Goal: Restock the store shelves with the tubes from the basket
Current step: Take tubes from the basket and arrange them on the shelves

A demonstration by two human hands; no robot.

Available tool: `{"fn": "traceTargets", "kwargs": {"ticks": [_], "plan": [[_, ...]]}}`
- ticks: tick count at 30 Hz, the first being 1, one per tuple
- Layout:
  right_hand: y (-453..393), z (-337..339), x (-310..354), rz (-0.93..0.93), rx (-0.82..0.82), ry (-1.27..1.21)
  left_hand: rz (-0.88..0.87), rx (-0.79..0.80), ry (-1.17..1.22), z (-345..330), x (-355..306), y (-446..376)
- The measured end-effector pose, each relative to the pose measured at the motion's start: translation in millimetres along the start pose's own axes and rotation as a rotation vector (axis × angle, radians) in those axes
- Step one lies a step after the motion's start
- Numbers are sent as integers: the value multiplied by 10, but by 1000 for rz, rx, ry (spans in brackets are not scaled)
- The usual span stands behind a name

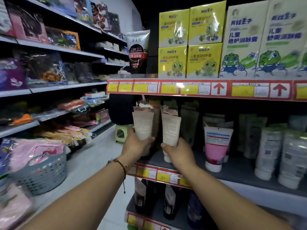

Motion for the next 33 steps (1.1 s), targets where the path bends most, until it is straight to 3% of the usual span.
{"fn": "traceTargets", "kwargs": {"ticks": [2,6,9,13,17,19,24,33], "plan": [[9,-42,-43,9,-34,-26,22,15,25,71,80,-80],[102,-33,-110,55,-87,1,132,314,287,344,235,-136],[103,-34,-129,59,-101,-2,144,457,299,433,212,-82],[121,-43,-159,78,-109,-6,158,418,286,392,201,-47],[124,-42,-191,74,-113,-16,47,289,9,312,167,-13],[129,-25,-192,77,-112,-35,38,250,38,301,182,-11],[144,28,-176,79,-105,-50,66,324,154,359,145,16],[124,30,-51,16,-3,-4,12,422,80,154,116,62]]}}
Point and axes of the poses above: each hand's wrist, its own y-axis away from the middle knuckle, its own z-axis out of the back of the hand, x = y × z, the point moved 2 cm from there along -y, towards the middle knuckle
